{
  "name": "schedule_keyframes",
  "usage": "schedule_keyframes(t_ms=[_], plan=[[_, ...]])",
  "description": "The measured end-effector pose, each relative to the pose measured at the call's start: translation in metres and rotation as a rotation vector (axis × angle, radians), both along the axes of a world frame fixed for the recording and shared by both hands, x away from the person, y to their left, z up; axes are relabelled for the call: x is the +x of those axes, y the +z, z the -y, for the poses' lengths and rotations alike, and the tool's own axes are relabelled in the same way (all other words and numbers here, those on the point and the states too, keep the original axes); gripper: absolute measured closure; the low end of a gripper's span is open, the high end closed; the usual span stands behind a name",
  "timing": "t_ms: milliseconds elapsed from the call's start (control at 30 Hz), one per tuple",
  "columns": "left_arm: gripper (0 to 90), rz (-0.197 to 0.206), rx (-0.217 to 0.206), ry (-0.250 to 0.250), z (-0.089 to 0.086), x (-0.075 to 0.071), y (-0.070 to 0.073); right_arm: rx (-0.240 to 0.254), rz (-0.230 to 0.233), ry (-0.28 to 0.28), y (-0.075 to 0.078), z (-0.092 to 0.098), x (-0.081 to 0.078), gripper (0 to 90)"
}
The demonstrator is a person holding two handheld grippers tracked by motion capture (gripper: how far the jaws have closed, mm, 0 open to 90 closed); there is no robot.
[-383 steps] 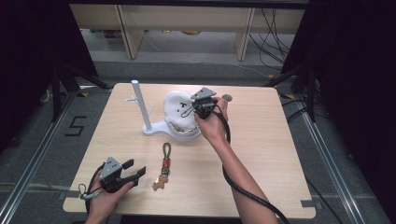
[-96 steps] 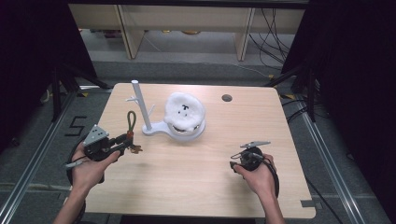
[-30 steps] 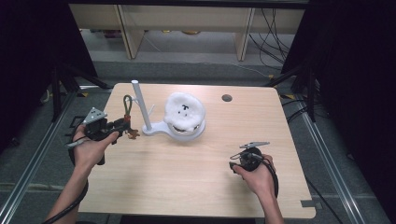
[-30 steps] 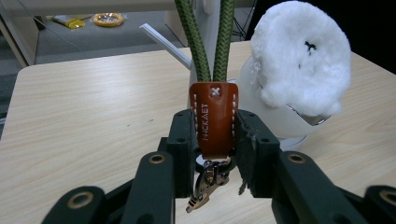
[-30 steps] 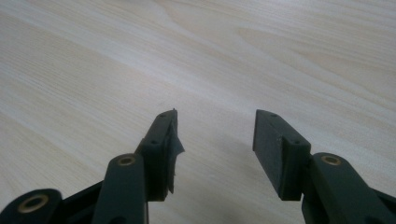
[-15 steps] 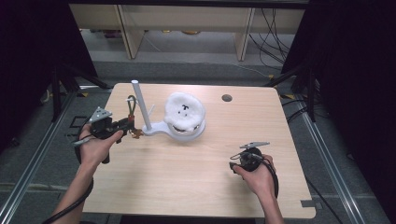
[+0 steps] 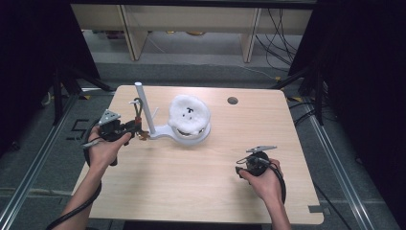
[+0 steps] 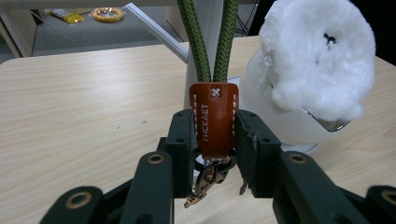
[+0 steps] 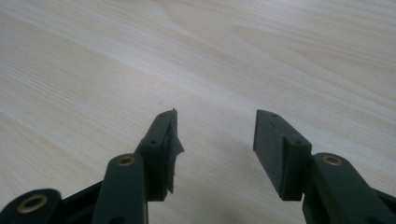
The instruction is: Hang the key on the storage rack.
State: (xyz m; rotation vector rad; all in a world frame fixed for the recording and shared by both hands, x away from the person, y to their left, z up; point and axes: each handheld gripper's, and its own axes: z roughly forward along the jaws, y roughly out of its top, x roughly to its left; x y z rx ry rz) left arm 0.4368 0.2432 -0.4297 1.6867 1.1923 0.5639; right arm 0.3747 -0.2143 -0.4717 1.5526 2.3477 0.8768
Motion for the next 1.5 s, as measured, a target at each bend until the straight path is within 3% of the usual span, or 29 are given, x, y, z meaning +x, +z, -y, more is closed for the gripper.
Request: schedule_keyframes(t_ms=[67, 167, 267, 367, 467, 533, 600, 633, 800, 867, 900, 1133, 1333, 1367, 1467, 1500], plan=[[67.4, 0.0, 0.0, 0.003, 0.0, 0.001, -0.001, -0.012, 0.005, 0.001, 0.0, 0.001, 0.0, 50.8], [67.2, 0.001, 0.004, 0.002, 0.001, 0.002, -0.003, -0.01, -0.027, 0.001, 0.002, -0.001, -0.001, 50.8], [66.8, 0.0, 0.011, -0.002, 0.002, 0.004, -0.005, -0.046, 0.001, -0.014, 0.001, -0.001, -0.001, 50.7], [66.4, 0.0, 0.016, -0.006, 0.003, 0.005, -0.006, -0.061, -0.001, -0.023, 0.0, -0.001, -0.001, 50.6], [65.9, -0.002, 0.028, -0.007, 0.004, 0.006, -0.006, -0.054, 0.0, -0.021, 0.001, -0.002, -0.001, 50.6], [65.0, -0.005, 0.032, -0.005, 0.004, 0.006, -0.007, -0.022, -0.016, 0.005, 0.002, -0.001, -0.001, 50.6], [63.8, -0.008, 0.044, -0.005, 0.003, 0.005, -0.008, -0.022, -0.015, -0.001, 0.002, -0.001, -0.001, 50.6], [63.1, -0.006, 0.046, -0.002, 0.003, 0.004, -0.008, -0.052, 0.005, -0.024, 0.001, -0.001, -0.001, 50.6], [60.5, 0.007, 0.066, 0.001, -0.001, -0.003, -0.009, -0.05, 0.002, -0.027, 0.001, -0.001, -0.001, 50.6], [57.3, 0.019, 0.073, -0.007, -0.003, -0.008, -0.009, -0.049, 0.002, -0.026, 0.002, -0.001, -0.001, 50.6], [55.7, 0.028, 0.075, -0.015, -0.004, -0.01, -0.01, -0.026, -0.013, 0.002, 0.002, 0.001, 0.0, 50.6], [44.0, 0.073, 0.072, 0.005, -0.014, -0.038, -0.023, -0.031, 0.014, -0.038, 0.001, -0.001, -0.002, 50.4], [38.7, 0.096, 0.056, 0.03, -0.021, -0.067, -0.051, -0.032, 0.004, -0.029, -0.003, 0.001, 0.001, 50.3], [38.3, 0.104, 0.055, 0.028, -0.021, -0.071, -0.057, -0.054, 0.007, -0.026, -0.004, 0.002, 0.002, 50.3], [37.5, 0.107, 0.063, 0.038, -0.023, -0.082, -0.071, -0.017, -0.018, 0.003, -0.006, 0.002, 0.002, 50.1], [37.4, 0.11, 0.062, 0.042, -0.023, -0.084, -0.076, -0.021, -0.022, -0.012, -0.006, 0.001, 0.003, 50.1]])
